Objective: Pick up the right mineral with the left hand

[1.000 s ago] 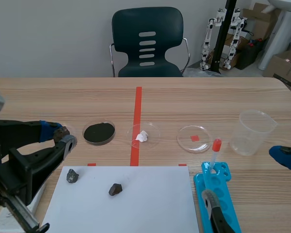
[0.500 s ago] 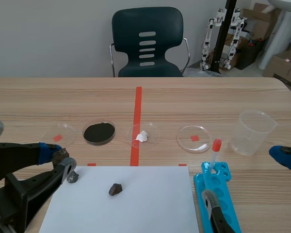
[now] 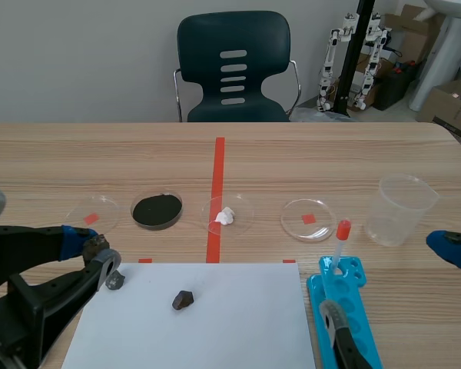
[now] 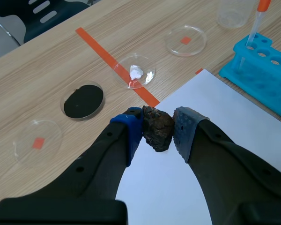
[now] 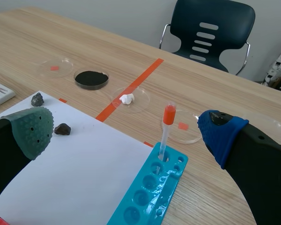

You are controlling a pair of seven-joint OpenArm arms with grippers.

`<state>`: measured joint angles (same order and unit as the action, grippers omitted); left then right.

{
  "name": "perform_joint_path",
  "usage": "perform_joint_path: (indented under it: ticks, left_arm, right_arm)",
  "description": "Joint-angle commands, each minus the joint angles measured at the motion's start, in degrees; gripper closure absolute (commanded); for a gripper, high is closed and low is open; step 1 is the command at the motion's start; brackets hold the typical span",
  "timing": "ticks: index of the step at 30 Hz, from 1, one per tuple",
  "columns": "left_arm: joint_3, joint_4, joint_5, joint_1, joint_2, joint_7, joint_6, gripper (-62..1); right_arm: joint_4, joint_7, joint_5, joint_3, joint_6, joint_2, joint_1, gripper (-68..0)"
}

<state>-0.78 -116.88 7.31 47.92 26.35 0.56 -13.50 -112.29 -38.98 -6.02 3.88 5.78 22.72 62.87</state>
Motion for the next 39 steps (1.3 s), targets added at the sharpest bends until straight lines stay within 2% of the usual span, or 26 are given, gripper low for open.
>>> perform_joint_path:
  ticks: [1, 39]
  left_arm:
    - [0.33, -0.72, 0.31, -0.15, -0.11, -0.98, 0.28, -9.1]
    - [0.33, -0.72, 0.37, -0.17, -0.11, -3.98, 0.28, -9.1]
  right_arm:
    - [-0.48, -1.01, -0.61, -0.04, 0.04, 0.61, 0.11, -65.5]
    - [-0.48, -1.01, -0.61, -0.04, 0.04, 0.61, 0.11, -65.5]
